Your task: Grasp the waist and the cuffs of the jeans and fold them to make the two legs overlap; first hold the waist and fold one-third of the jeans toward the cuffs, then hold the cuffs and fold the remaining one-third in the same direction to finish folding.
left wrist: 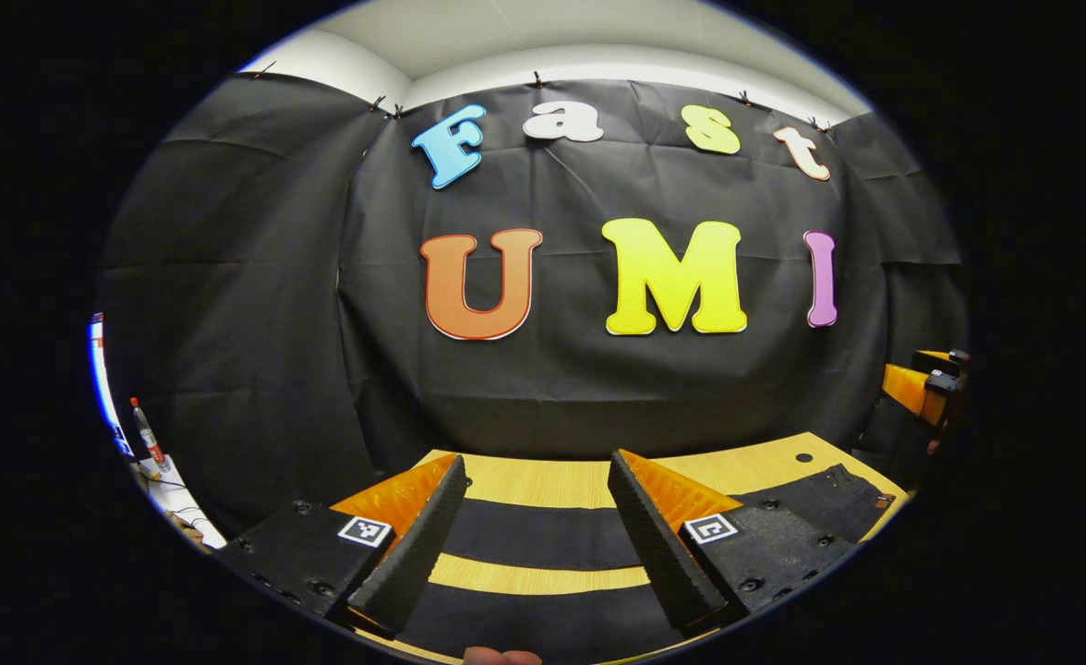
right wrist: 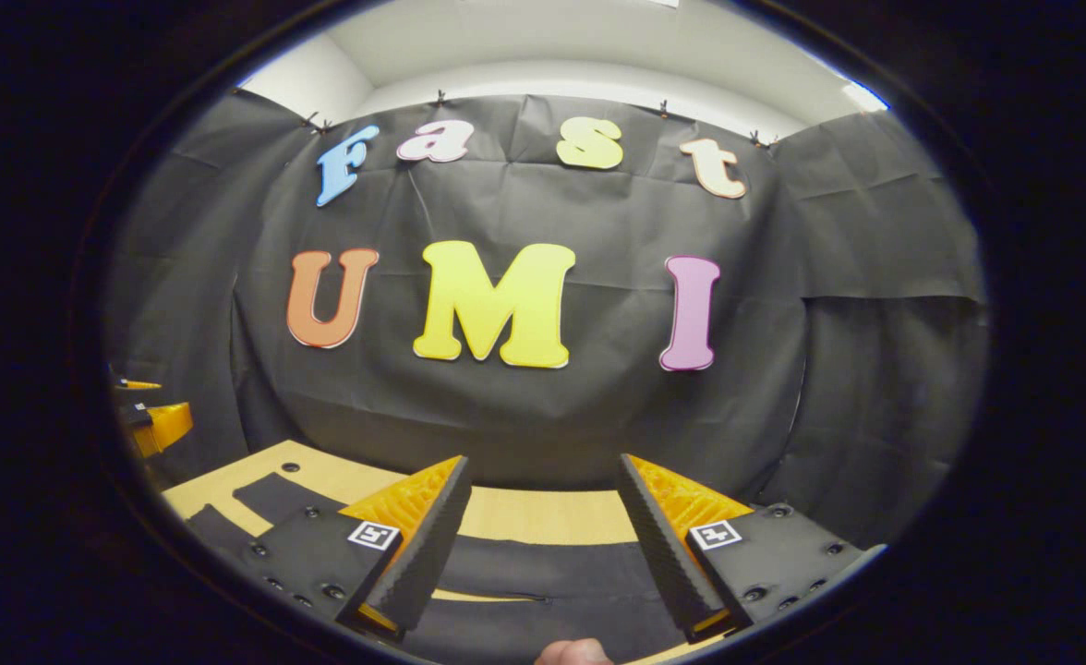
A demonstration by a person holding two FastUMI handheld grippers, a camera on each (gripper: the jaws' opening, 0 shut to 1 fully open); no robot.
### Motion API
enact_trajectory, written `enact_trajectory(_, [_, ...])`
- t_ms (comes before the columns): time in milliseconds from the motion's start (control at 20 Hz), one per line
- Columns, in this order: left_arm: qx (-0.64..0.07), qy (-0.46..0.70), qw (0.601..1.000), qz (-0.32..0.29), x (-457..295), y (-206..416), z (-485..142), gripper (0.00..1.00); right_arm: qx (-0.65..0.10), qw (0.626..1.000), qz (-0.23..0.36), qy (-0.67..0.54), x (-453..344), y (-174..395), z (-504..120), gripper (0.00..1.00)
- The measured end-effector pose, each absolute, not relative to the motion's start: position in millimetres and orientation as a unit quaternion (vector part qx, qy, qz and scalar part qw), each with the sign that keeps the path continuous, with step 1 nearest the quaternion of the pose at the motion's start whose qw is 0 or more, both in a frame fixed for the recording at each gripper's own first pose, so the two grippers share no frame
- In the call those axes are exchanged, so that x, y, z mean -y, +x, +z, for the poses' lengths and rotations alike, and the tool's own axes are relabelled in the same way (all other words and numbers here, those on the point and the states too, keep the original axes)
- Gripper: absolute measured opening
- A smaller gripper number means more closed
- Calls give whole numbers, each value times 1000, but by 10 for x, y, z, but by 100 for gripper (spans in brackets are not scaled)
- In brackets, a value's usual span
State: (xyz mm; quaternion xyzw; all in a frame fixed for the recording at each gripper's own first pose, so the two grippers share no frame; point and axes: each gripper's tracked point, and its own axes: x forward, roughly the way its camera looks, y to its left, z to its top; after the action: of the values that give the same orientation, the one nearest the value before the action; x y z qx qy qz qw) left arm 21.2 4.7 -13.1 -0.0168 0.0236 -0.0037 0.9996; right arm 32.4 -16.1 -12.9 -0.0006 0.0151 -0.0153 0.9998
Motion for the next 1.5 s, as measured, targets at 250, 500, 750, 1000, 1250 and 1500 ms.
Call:
enact_trajectory(250, [-31, -19, 999, -8, -28, 264, -184, 99, -22, 999, -23, 0, 233, 370, -192, 97])
enact_trajectory(500, [-45, -22, 999, -1, -76, 262, -282, 94, -34, 999, -35, 4, 404, 404, -301, 96])
enact_trajectory(750, [-74, -33, 997, 19, -244, 216, -475, 99, -66, 996, -55, 20, 832, 400, -534, 97])
enact_trajectory(1000, [-157, -67, 982, 81, -753, -37, -1070, 99, -142, 980, -136, 35, 1979, 264, -1157, 97])
enact_trajectory(1250, [-255, -126, 947, 151, -1233, -510, -1754, 99, -225, 953, -182, 93, 2910, -15, -1750, 98])
enact_trajectory(1500, [-340, -312, 865, 196, -1185, -913, -2449, 100, -319, 898, -181, 244, 3132, -176, -2422, 100])
